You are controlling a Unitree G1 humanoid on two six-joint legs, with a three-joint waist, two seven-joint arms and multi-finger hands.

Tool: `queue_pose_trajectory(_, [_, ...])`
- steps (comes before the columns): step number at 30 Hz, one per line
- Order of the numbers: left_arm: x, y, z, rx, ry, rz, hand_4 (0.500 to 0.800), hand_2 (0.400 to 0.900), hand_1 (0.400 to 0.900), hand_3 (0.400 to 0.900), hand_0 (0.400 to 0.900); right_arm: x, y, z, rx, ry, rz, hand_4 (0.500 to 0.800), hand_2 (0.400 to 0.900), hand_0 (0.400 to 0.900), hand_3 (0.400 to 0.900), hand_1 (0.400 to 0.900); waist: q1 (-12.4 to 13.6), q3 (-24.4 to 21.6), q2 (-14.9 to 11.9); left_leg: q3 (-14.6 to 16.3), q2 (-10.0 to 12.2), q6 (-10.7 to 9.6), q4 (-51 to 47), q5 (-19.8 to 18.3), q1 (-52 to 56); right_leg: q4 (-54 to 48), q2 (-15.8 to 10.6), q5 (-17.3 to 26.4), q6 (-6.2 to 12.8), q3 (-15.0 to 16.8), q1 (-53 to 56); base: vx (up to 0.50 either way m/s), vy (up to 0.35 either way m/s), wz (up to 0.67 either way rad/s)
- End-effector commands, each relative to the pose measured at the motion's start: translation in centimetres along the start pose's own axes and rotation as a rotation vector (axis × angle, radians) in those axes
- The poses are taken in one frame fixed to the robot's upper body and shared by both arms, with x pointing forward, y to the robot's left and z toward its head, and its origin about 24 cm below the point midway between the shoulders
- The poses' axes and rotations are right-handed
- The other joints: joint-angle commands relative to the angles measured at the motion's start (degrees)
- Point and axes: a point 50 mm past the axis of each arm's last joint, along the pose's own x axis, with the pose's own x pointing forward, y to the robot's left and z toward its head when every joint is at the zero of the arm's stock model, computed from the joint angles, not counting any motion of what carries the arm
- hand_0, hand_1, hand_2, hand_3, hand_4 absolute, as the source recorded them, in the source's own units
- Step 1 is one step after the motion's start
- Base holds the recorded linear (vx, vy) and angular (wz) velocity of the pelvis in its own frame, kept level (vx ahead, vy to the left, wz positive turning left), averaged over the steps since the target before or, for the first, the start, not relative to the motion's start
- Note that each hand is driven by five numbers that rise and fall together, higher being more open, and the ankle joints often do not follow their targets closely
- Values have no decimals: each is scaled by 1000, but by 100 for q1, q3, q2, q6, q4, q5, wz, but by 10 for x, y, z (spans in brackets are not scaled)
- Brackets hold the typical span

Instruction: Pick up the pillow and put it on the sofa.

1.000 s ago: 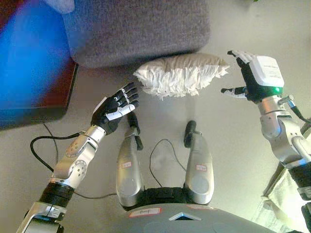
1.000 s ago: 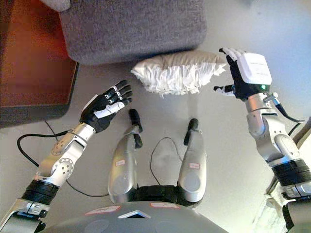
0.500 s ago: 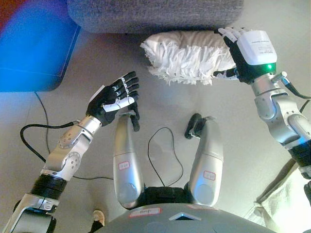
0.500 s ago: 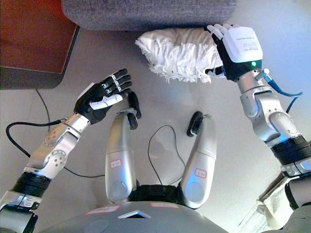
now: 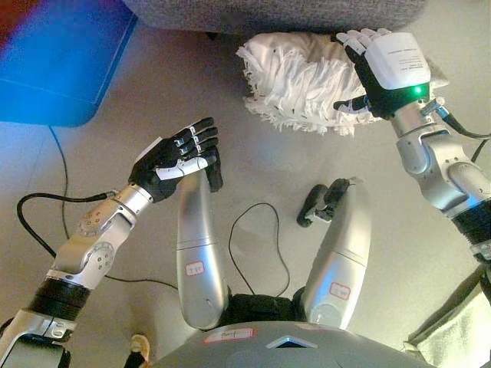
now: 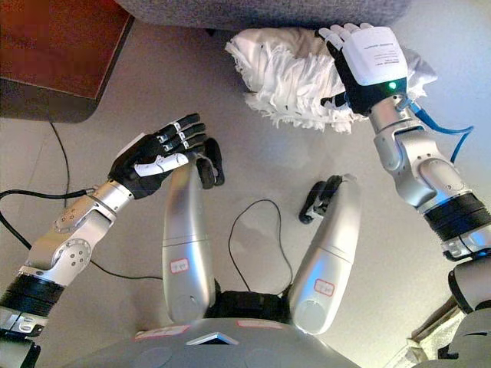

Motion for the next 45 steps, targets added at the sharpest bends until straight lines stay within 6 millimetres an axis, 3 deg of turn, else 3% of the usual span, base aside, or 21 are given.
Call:
queue_pose_trajectory(1, [5,-16,31,-17,-156,-115,800,900,900,900,900,30,-52,3,1,-47,-173,800,900,900,900,900,55,-13,150,-477,111,382,1866,-1902,320,-243,127,883,260,10,-429,31,24,0])
queue_pose_trajectory(11, [6,-17,32,-16,-130,-127,800,900,900,900,900,47,-53,6,95,-19,-120,800,900,900,900,900,196,-13,209,-664,-50,372,2441,-2007,-87,403,108,783,262,216,-939,12,11,1])
queue_pose_trajectory(23, [8,-20,27,-25,-105,-121,800,900,900,900,900,59,-45,-1,99,70,0,800,900,900,900,900,292,-13,354,-910,27,327,3025,-2088,-433,1103,15,661,229,613,-1357,3,11,0])
queue_pose_trajectory(36, [16,-27,21,-34,-84,-125,800,900,900,900,900,71,-42,-17,89,247,44,800,900,900,900,900,403,-13,530,-1009,93,264,3309,-2109,-668,1477,-107,581,212,819,-1546,22,12,6])
queue_pose_trajectory(37, [17,-28,20,-34,-84,-125,800,900,900,900,900,70,-39,-20,103,278,70,705,741,741,741,741,414,-13,540,-1014,92,261,3335,-2121,-682,1515,-105,562,211,829,-1558,18,16,4])
queue_pose_trajectory(38, [17,-29,21,-31,-84,-129,800,900,900,900,900,70,-36,-21,109,291,86,587,545,545,545,545,422,-13,549,-1022,94,259,3363,-2136,-700,1554,-109,541,211,839,-1574,16,13,3])
queue_pose_trajectory(39, [17,-29,20,-32,-83,-131,800,900,900,900,900,70,-35,-21,100,294,95,500,400,400,400,400,425,-13,551,-1028,92,256,3379,-2144,-705,1568,-107,533,211,844,-1582,14,5,3])
queue_pose_trajectory(45, [21,-35,19,-32,-80,-139,800,900,900,900,900,75,-41,-17,139,294,55,500,400,400,400,400,438,-13,558,-983,59,263,3199,-2136,-619,1289,-92,595,220,763,-1422,2,3,-1])
